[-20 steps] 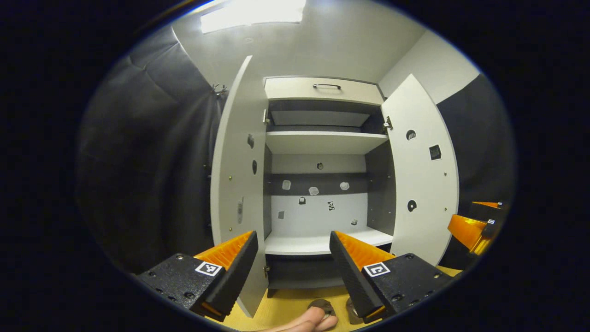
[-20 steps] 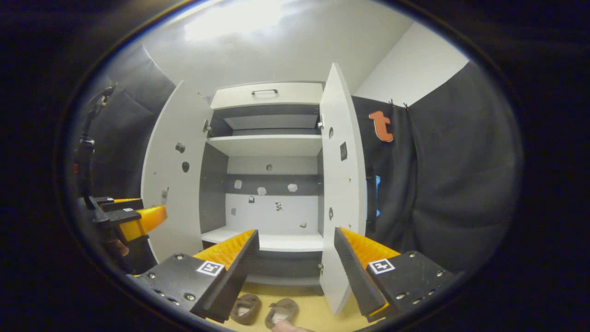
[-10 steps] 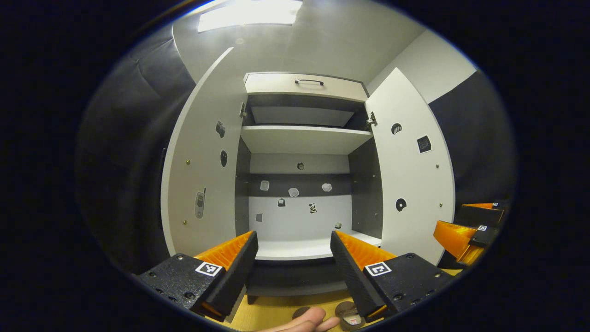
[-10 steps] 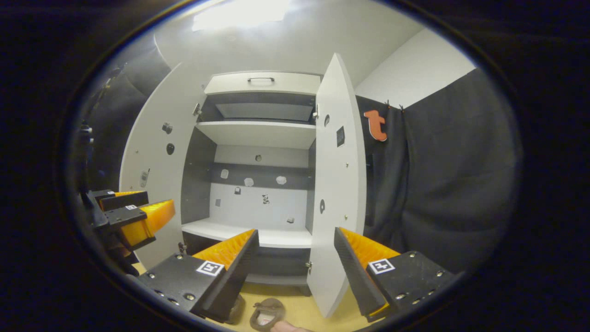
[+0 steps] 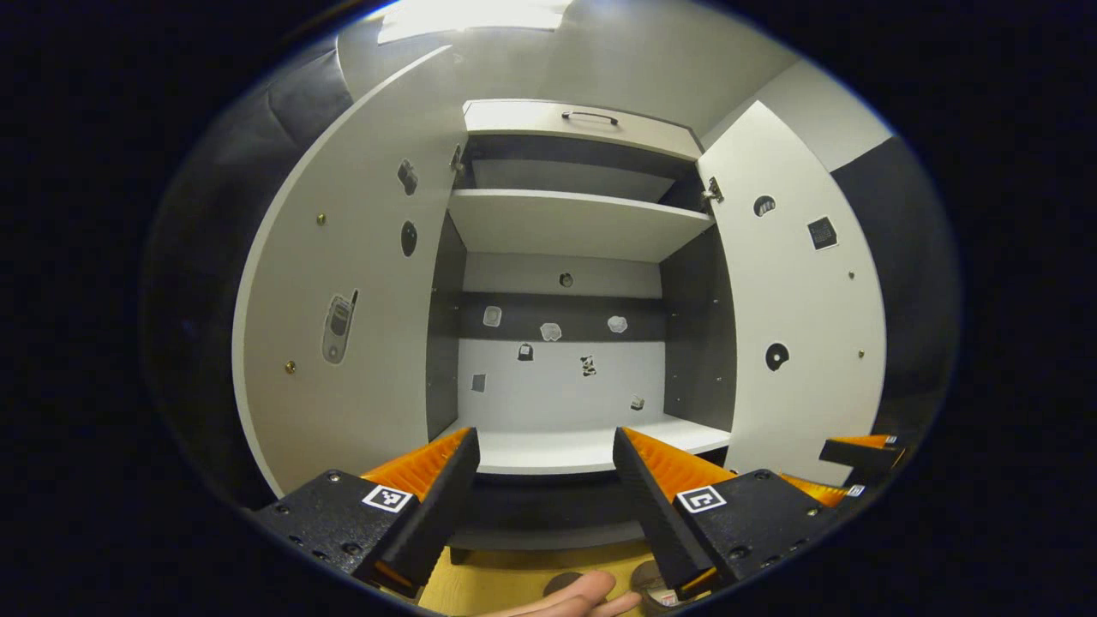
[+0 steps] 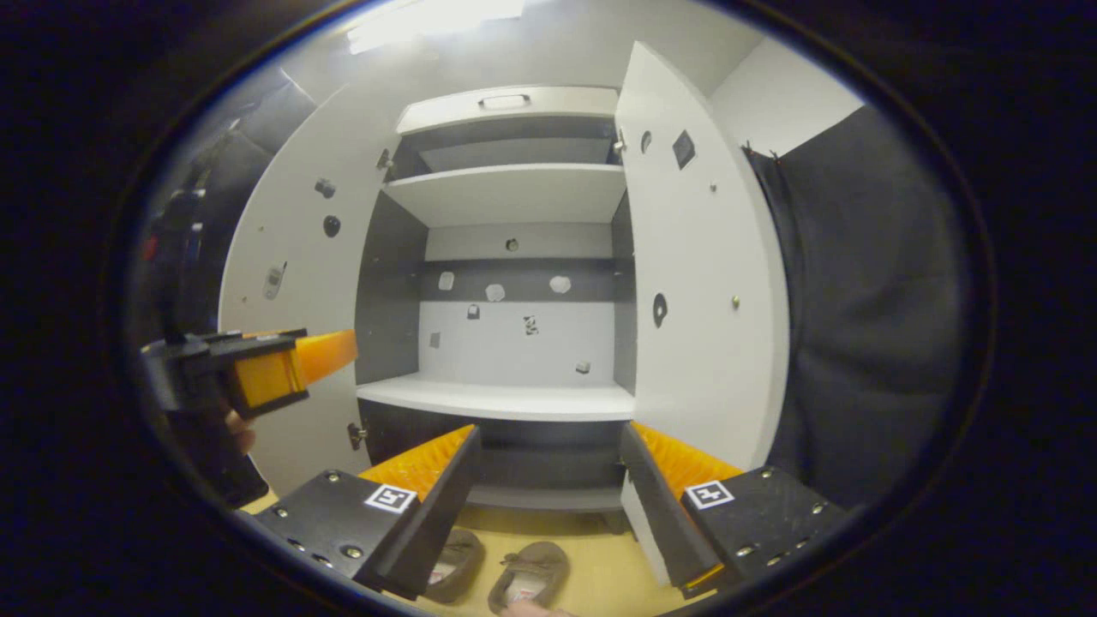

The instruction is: Grab one shoe with the right hand and put it into the shoe cabinet, grab the other shoe with the left hand and put it into the shoe cabinet; then close the right door with the right hand and the left door with the left hand.

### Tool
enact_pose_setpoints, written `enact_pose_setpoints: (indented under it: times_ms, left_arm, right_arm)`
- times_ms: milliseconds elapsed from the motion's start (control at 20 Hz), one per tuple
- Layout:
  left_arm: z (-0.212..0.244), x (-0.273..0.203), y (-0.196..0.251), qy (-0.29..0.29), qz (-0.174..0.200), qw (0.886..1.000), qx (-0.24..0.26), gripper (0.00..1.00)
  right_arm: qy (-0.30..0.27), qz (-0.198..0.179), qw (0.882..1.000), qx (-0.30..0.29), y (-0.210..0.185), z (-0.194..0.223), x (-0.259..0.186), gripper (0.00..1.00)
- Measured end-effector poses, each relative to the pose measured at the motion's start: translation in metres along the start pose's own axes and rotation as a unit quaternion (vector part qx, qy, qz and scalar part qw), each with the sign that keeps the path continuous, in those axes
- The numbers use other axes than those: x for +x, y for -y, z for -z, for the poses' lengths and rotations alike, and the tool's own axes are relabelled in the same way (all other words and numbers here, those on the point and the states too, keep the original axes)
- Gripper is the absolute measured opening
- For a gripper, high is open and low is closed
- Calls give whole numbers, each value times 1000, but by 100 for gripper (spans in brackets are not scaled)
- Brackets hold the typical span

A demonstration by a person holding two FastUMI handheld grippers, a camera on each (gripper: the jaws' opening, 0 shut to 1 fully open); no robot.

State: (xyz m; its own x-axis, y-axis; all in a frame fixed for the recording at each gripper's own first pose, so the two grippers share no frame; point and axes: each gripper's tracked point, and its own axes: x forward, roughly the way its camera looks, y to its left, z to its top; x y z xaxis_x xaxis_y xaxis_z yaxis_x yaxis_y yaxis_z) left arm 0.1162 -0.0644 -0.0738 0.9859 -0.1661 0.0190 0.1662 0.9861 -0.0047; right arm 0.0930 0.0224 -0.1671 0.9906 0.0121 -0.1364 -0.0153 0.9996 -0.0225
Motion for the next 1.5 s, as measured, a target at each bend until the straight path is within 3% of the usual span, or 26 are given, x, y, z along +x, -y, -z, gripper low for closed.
enact_pose_setpoints:
  times_ms: [100,250,300,550,650,900,1000,1050,1250,1400,1500]
  left_arm:
    - [5,4,-3,-7,2,1000,9,96]
    - [1,5,-5,0,4,1000,-6,96]
    - [1,5,-5,1,6,1000,-7,92]
    - [8,12,-11,-9,14,1000,5,96]
    - [8,15,-19,-8,4,1000,8,96]
    - [10,17,-13,-7,18,1000,1,96]
    - [14,21,-10,-12,24,1000,1,95]
    - [15,24,-12,-14,22,1000,0,96]
    - [25,35,-20,-31,13,999,-15,96]
    - [34,45,-27,-43,4,999,-10,96]
    - [42,50,-28,-56,4,998,-21,96]
  right_arm:
    - [-37,17,999,-13,4,49,10,98]
    - [-118,5,993,1,-12,129,8,97]
    - [-144,-6,989,9,-20,153,7,98]
    - [-253,-10,967,29,-36,246,1,97]
    - [-277,-13,959,54,-43,261,2,98]
    - [-318,-21,946,52,-59,298,5,99]
    - [-316,-14,948,35,-56,301,12,93]
    - [-313,-11,949,32,-55,300,16,79]
    - [-337,-6,940,48,-72,311,4,81]
    - [-325,13,945,29,-68,314,21,81]
    - [-346,38,934,76,-65,320,27,51]
